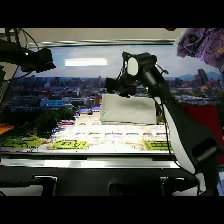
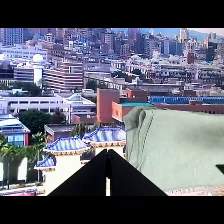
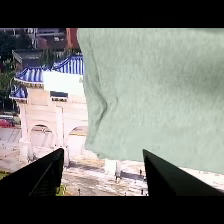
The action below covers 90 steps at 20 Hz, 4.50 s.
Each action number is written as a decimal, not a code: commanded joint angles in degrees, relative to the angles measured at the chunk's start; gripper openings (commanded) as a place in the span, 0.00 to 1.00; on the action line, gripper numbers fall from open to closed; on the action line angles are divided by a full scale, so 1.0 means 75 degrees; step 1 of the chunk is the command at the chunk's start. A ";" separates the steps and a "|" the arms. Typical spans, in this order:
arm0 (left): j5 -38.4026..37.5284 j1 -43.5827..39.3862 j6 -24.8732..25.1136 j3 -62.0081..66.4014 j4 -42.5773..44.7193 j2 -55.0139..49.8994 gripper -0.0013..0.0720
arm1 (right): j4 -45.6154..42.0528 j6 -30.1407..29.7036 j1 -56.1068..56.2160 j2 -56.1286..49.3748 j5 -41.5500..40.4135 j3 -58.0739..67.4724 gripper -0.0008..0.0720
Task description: Fold the clothes and pants, and hang the long-sleeved shirts on hangers.
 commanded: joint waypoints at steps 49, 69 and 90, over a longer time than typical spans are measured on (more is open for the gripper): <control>0.0026 -0.0006 0.0000 -0.0003 -0.0204 -0.0017 0.05 | 0.3518 -0.4619 -0.6376 -0.0038 -0.1011 -0.1035 0.05; 0.0003 -0.0192 0.0000 -0.0003 -0.0289 -0.0015 0.05 | 0.0172 -0.1408 -0.8320 0.1064 -0.0204 0.0289 0.05; -0.0003 -0.0242 0.0000 -0.0003 -0.0350 -0.0012 0.05 | -0.3054 -0.1163 -0.8320 0.2101 0.2932 -0.1886 0.05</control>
